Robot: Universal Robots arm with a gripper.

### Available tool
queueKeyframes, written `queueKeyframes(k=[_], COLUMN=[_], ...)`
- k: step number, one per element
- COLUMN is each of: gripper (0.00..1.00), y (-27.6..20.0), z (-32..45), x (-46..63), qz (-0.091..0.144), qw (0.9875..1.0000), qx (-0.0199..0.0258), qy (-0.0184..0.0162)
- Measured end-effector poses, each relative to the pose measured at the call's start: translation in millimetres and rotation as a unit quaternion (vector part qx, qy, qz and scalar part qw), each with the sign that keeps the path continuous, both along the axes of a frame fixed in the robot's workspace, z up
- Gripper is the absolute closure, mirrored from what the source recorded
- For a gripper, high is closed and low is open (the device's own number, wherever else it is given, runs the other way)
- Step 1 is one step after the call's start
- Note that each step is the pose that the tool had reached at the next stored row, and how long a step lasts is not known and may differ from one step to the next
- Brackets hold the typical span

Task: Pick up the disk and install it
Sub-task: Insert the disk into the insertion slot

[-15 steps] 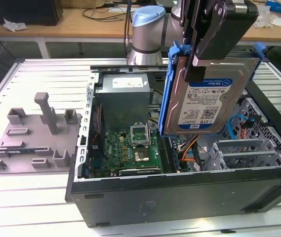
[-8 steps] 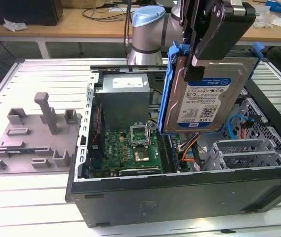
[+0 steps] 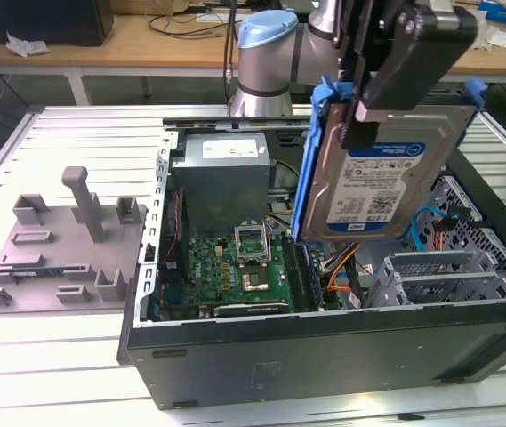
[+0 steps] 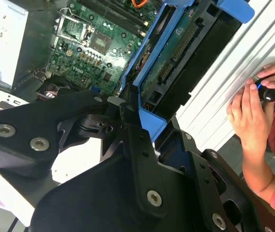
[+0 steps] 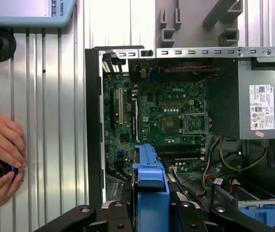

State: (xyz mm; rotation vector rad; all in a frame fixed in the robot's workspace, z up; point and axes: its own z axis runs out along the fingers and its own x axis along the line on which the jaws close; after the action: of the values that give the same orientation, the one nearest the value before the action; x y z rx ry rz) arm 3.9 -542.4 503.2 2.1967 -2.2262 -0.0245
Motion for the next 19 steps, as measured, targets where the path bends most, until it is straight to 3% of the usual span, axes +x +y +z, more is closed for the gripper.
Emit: queueKeyframes(k=[5,10,19], gripper=[0.64,0.64,0.64], y=[-1.8,-4.7,-7.8], z=[0.0,0.0,-0.1], x=[14.8,43.5,76.2], qz=[0.000,0.000,0.000], qw=[1.0000,1.0000,1.0000], qx=[0.0000,0.0000,0.0001], qy=[0.0000,0.0000,0.0001])
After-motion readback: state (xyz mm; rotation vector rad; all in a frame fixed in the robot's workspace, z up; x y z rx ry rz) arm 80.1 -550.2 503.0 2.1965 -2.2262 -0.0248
